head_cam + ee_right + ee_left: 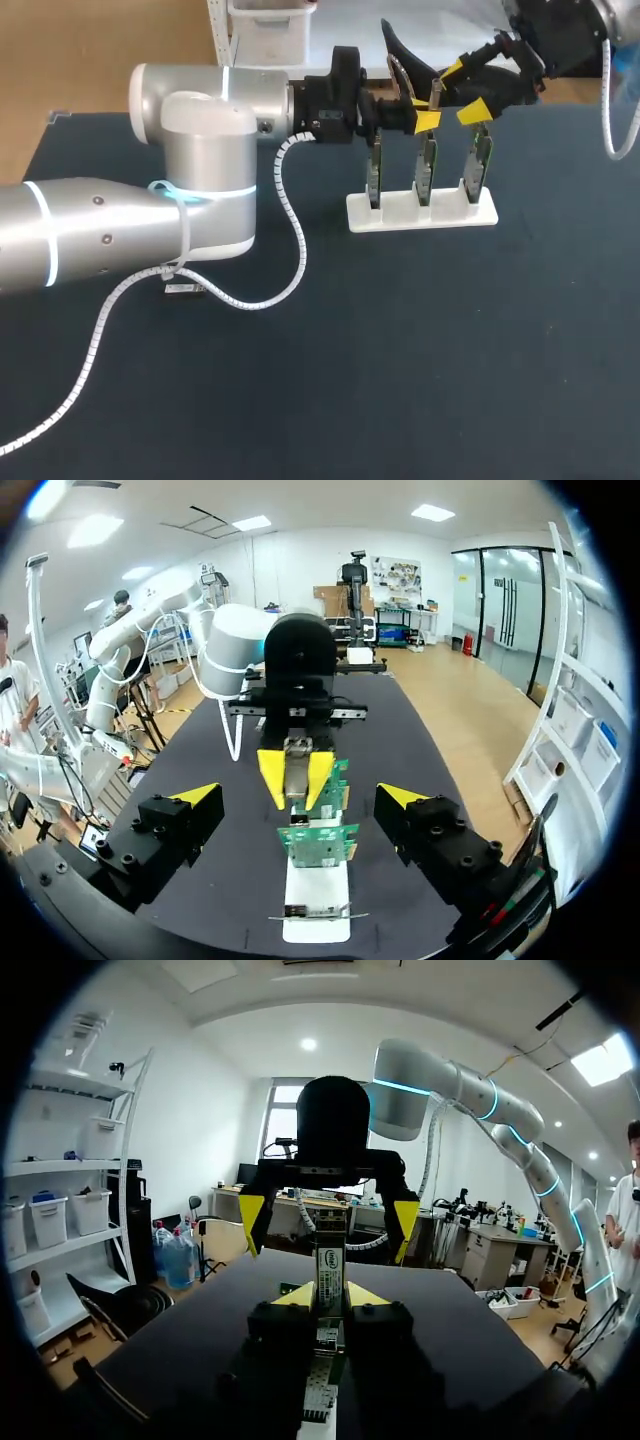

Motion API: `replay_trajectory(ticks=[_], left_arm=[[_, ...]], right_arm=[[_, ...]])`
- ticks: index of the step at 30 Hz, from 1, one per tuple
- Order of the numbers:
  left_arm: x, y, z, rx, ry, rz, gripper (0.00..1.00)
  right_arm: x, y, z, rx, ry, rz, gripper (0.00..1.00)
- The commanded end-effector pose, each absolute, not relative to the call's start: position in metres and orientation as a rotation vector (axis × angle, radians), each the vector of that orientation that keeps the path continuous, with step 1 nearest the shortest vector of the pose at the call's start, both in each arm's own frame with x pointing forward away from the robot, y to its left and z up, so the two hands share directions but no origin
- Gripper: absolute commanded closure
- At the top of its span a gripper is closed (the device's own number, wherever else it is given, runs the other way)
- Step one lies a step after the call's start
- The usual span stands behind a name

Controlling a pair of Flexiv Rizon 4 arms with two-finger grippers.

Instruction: Pick up the optical module with the left hand, and insert it into the network port with the right hand.

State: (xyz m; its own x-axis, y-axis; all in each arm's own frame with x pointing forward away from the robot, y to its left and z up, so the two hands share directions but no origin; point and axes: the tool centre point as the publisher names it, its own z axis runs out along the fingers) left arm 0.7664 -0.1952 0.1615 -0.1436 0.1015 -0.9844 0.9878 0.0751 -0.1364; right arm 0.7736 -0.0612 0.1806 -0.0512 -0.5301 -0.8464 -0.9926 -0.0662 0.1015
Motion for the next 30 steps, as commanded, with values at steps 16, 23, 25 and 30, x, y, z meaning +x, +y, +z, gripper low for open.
replay_trajectory(ticks=[16,23,25,30], left_arm=[[0.768,-0.196,0.162,1.169,1.426,-1.209,1.0],[0.768,-0.196,0.162,1.169,1.426,-1.209,1.0],[0.768,-0.196,0.162,1.169,1.426,-1.209,1.0],[0.768,-0.196,0.162,1.169,1.426,-1.209,1.0]], right_arm=[[0.779,-0.038,0.191,-1.559,1.639,1.056,0.0],[0.781,-0.037,0.194,-1.564,1.655,1.047,0.0],[0.781,-0.037,0.196,-1.564,1.652,1.045,0.0],[0.78,-0.036,0.199,-1.563,1.648,1.037,0.0]])
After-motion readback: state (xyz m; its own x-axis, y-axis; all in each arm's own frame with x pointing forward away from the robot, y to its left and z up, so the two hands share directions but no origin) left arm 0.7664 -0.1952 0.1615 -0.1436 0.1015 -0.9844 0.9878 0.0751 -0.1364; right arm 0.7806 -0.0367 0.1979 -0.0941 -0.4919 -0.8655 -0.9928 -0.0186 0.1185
